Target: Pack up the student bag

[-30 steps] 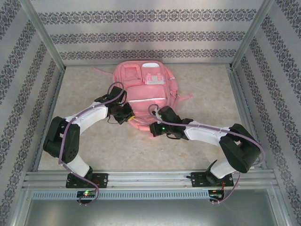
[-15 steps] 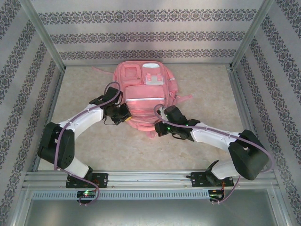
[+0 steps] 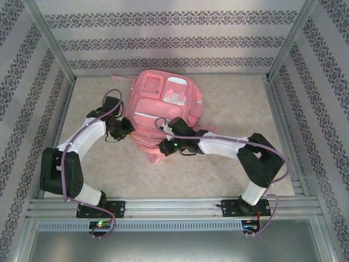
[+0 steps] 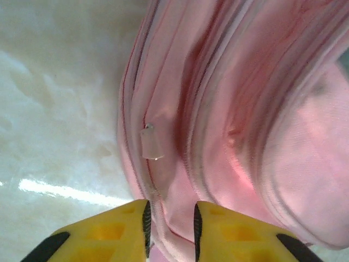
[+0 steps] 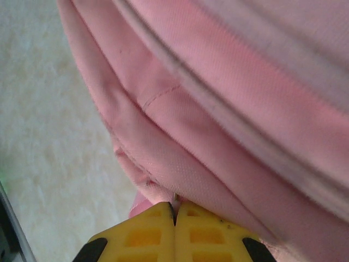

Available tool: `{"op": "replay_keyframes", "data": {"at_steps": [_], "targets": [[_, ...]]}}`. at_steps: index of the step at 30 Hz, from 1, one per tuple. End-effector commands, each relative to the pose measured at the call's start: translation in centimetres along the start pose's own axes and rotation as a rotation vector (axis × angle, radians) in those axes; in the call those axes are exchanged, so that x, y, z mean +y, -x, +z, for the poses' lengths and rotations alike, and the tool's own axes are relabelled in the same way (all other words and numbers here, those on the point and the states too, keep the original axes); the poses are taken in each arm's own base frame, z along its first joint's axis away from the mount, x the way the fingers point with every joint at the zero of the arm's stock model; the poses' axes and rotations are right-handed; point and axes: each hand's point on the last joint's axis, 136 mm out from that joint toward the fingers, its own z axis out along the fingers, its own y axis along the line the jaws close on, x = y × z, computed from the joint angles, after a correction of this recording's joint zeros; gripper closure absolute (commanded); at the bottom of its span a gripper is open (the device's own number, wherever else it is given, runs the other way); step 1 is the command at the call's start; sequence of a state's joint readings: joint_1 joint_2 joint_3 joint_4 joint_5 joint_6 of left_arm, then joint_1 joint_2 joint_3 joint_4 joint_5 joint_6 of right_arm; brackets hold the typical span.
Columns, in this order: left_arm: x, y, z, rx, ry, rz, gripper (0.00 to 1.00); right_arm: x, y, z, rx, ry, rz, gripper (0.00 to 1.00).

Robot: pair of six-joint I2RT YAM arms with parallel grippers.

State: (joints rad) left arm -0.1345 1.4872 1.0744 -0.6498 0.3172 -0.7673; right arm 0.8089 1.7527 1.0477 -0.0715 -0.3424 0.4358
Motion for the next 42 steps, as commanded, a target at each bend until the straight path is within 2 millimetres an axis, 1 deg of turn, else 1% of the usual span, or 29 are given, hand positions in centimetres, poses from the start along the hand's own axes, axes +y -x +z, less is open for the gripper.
{"op": "replay_keyframes", "data": {"at_steps": [1, 4, 7, 8, 10, 12, 14, 16, 20, 23, 26, 29, 32, 42], "targets": [[-0.7, -0.6, -1.8, 0.0, -0.042, -0.015, 0.62, 0.0, 0.8, 0.3, 0.003, -0.015, 0.048, 1.0], [-1.3, -2.8, -1.5, 0.031, -0.09, -0.061, 0.59, -0.2, 0.7, 0.1, 0.0, -0.022, 0.061, 1.0], [-2.1, -5.0, -0.8, 0.058, -0.117, -0.077, 0.57, -0.1, 0.5, 0.0, 0.002, -0.02, 0.068, 1.0], [-2.4, -5.6, -0.4, 0.064, -0.12, -0.077, 0.57, -0.2, 0.3, 0.0, 0.004, -0.022, 0.072, 1.0], [-2.5, -6.1, 0.4, 0.074, -0.113, -0.079, 0.56, -0.2, 0.1, -0.1, 0.011, -0.022, 0.076, 1.0], [-2.6, -6.2, 1.1, 0.083, -0.108, -0.081, 0.56, -0.3, -0.1, -0.1, 0.013, -0.021, 0.079, 1.0], [-2.8, -5.7, 1.5, 0.071, -0.105, -0.068, 0.56, -0.2, -0.3, -0.2, 0.015, -0.019, 0.08, 1.0], [-2.9, -5.3, 1.8, 0.06, -0.094, -0.052, 0.57, -0.1, -0.4, -0.3, 0.015, -0.019, 0.082, 1.0], [-3.4, -5.1, 2.9, 0.078, -0.107, -0.055, 0.62, -0.3, -0.4, -0.5, 0.011, -0.026, 0.089, 1.0], [-2.8, -5.0, 3.6, 0.078, -0.078, -0.044, 0.68, -0.4, -0.7, -0.6, 0.019, -0.037, 0.091, 1.0], [-2.1, -5.1, 4.0, 0.077, -0.049, -0.037, 0.79, -0.7, -1.4, -0.9, 0.036, -0.054, 0.093, 1.0], [-1.9, -5.0, 4.1, 0.07, -0.045, -0.04, 0.87, -1.1, -2.2, -1.5, 0.049, -0.079, 0.088, 1.0], [-1.7, -4.8, 4.0, 0.066, -0.048, -0.05, 0.91, -1.4, -3.1, -2.0, 0.068, -0.101, 0.081, 1.0], [-1.4, -4.1, 3.2, 0.048, -0.056, -0.059, 0.97, -4.0, -5.7, -3.6, 0.107, -0.219, 0.052, 1.0]]}}
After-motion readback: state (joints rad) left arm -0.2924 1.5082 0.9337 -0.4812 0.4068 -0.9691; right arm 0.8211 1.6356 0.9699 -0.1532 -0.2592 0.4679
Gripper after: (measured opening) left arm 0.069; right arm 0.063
